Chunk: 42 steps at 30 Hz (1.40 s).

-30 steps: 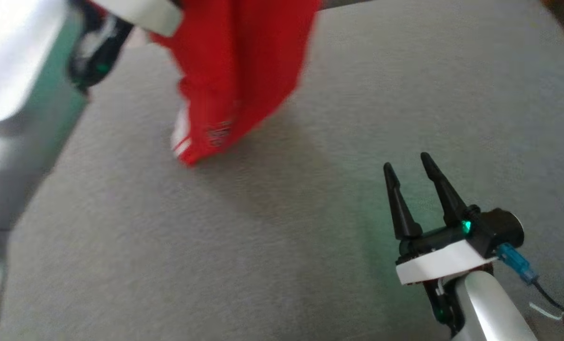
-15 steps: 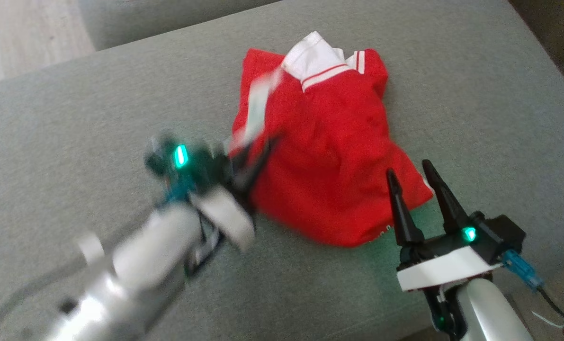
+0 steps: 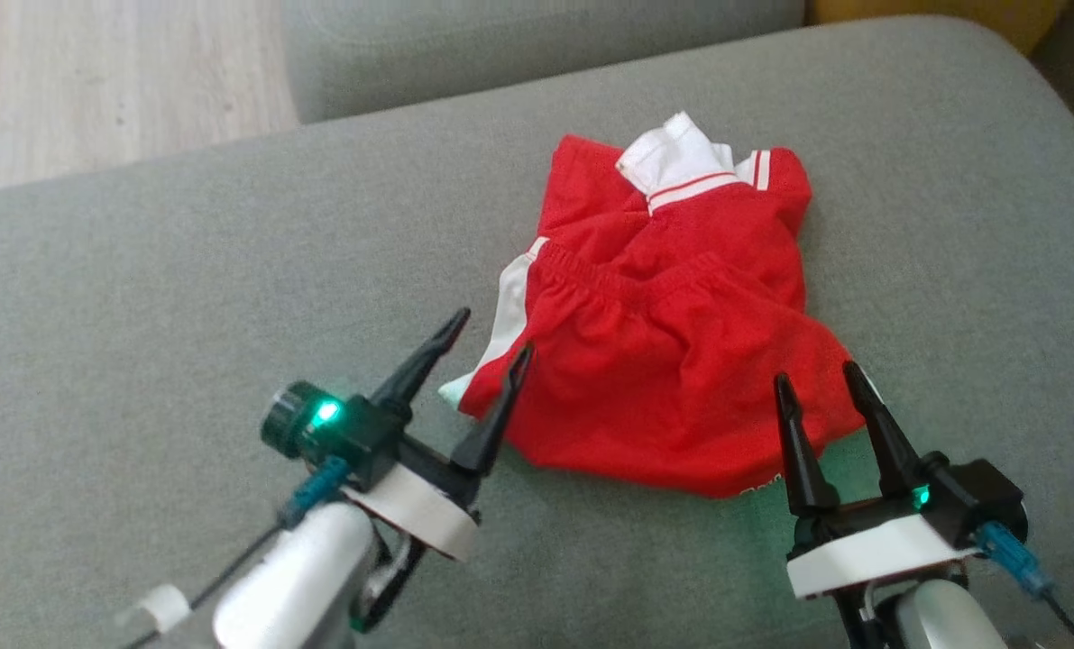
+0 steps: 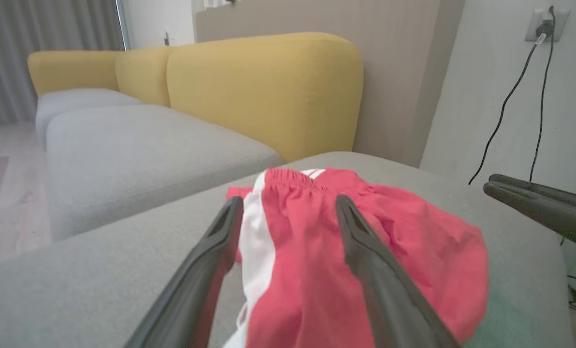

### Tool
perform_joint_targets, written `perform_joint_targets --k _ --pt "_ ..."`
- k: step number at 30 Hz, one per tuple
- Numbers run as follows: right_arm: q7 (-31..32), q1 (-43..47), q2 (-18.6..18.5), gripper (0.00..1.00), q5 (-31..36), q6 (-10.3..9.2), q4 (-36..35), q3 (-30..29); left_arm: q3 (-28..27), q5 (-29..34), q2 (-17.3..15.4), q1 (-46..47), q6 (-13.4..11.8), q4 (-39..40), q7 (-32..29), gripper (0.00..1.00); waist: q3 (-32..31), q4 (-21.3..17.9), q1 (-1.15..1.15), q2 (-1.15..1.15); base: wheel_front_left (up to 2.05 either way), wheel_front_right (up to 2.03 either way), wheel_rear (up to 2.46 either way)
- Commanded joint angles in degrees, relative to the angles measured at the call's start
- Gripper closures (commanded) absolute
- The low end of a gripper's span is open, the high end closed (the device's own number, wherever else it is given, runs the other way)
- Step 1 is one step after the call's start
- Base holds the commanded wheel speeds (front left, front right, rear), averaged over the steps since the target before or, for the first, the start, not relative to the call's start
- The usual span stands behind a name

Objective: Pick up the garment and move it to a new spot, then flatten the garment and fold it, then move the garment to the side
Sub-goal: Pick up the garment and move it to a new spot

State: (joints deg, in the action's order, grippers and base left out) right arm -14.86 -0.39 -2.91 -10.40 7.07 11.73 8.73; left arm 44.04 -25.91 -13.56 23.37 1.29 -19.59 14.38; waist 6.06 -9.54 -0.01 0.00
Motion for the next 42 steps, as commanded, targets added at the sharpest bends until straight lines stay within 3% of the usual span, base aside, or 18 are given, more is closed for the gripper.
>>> perform_joint_targets --k 1,5,11,17,21,27,38,39,40,42 --pt "-0.14 -0.82 0.03 0.00 0.49 0.42 -1.72 1.17 -2.84 0.67 -1.63 3.59 0.66 2.12 0.61 0.00 -0.80 0.14 0.01 0.00 0.00 0.00 0.00" --pt "-0.14 -0.90 0.03 0.00 0.62 0.42 -2.52 1.76 -3.09 1.58 -4.39 10.13 3.67 2.90 -0.90 0.00 -0.19 -1.39 0.01 0.00 0.00 0.00 0.00" --pt "-0.14 -2.16 0.03 0.00 0.23 0.42 -4.44 3.19 1.20 -0.64 -6.57 26.81 6.08 3.08 -11.59 0.00 4.22 -5.81 0.01 0.00 0.00 0.00 0.00" --pt "-0.14 -4.49 0.03 0.00 -0.97 0.42 -6.16 5.29 19.40 -14.33 -9.50 43.21 6.17 1.62 -25.07 0.00 9.45 -11.44 0.01 0.00 0.00 0.00 0.00" --pt "-0.14 -5.45 0.03 0.00 -2.00 0.42 -7.15 6.35 27.03 -21.53 -10.92 50.11 6.18 -1.58 -31.32 0.00 12.42 -14.58 0.01 0.00 0.00 0.00 0.00" --pt "-0.14 -6.04 0.03 0.00 -3.55 0.42 -7.66 8.13 29.19 -25.38 -11.18 52.66 6.19 -7.37 -38.52 0.00 16.31 -17.98 0.01 0.00 0.00 0.00 0.00" --pt "-0.14 -7.29 0.03 0.00 -7.32 0.42 -8.52 11.19 29.30 -25.78 -13.52 50.86 6.19 -7.65 -53.67 0.00 20.75 -21.64 0.01 0.00 0.00 0.00 0.00" --pt "-0.14 -7.34 0.03 0.00 -7.51 0.42 -8.61 11.29 29.30 -25.03 -13.99 50.87 6.19 -6.16 -54.35 0.07 21.05 -21.70 0.01 0.00 0.00 0.00 0.00" --pt "-0.14 -7.41 0.03 0.00 -7.78 0.42 -8.64 11.40 29.30 -24.28 -14.55 51.03 6.19 -4.82 -53.93 1.00 21.28 -21.72 0.01 0.00 0.00 0.00 0.00" --pt "-0.14 -7.55 0.03 0.00 -8.21 0.42 -8.60 11.46 29.31 -22.92 -15.24 51.75 6.19 -2.48 -51.41 1.00 21.56 -21.30 0.01 0.00 0.00 0.00 0.00"
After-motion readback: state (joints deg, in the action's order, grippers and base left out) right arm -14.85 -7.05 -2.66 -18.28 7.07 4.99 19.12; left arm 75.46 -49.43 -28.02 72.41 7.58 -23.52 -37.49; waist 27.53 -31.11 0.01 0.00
